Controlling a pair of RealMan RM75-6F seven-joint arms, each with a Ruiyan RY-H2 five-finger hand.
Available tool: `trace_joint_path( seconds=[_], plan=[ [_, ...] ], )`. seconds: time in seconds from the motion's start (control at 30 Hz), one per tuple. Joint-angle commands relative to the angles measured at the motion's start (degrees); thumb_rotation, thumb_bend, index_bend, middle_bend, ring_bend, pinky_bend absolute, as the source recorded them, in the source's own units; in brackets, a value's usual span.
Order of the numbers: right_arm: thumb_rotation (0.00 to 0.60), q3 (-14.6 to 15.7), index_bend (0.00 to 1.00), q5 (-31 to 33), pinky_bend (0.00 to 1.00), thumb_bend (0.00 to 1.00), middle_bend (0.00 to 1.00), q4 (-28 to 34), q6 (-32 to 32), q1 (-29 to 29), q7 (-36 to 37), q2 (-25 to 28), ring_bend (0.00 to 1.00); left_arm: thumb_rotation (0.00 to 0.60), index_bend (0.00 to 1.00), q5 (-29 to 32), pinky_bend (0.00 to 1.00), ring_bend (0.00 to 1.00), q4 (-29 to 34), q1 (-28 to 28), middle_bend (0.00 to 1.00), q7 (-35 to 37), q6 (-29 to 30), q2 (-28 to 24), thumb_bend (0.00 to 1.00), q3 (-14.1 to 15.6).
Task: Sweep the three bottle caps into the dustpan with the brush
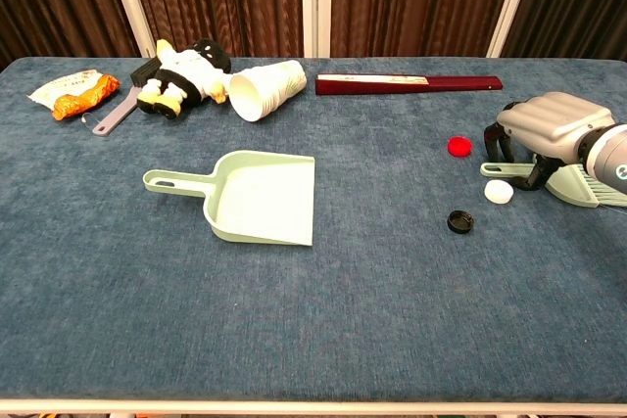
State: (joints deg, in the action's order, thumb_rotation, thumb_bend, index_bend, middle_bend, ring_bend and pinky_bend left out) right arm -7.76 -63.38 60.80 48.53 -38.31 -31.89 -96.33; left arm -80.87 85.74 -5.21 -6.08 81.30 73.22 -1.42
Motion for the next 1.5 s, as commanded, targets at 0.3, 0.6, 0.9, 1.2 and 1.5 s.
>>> trace_joint_path(
  seconds=[0.3, 0.6, 0.9, 1.2, 1.5],
  plan=[
    [0.600, 0.60, 0.56, 0.14, 0.19, 0.28, 0.51, -2.15, 0.11, -0.48, -0.60, -1.80, 0.20, 0.600, 0.28, -0.42, 0.22, 0.19, -0.68, -0.40, 0.27, 0.37, -0.62, -0.05, 0.12, -0.08],
    [0.600, 0.34, 0.68, -4.74, 0.24, 0.39, 0.59, 2.54, 4.86, 1.29, 7.38, 2.61, 0.28, 0.600, 0.28, -3.53, 0.22, 0.19, -2.42, -5.46, 0.27, 4.16, -4.40, 0.21, 0.12, -1.92],
    [0.600, -0.89, 0.69, -12.89, 0.24, 0.43, 0.60, 13.63, 6.92, 2.58, 28.26, 16.28, 0.29, 0.600, 0.30, -1.44, 0.22, 0.19, -3.40, -14.35, 0.27, 6.56, -16.76, 0.02, 0.12, -4.57],
    [0.600, -4.07, 0.69, -14.19, 0.24, 0.43, 0.60, 17.70, 8.85, 2.56, 37.61, 23.54, 0.29, 0.600, 0.37, 7.38, 0.22, 0.26, -5.07, -22.71, 0.34, 0.75, -28.64, 4.65, 0.13, -7.84],
    [0.600, -4.41, 0.69, -13.97, 0.24, 0.43, 0.60, 18.27, 8.89, 2.54, 39.18, 25.50, 0.29, 0.600, 0.38, 16.14, 0.23, 0.26, -7.65, -28.28, 0.34, -11.80, -32.60, 12.29, 0.15, -7.89]
  ],
)
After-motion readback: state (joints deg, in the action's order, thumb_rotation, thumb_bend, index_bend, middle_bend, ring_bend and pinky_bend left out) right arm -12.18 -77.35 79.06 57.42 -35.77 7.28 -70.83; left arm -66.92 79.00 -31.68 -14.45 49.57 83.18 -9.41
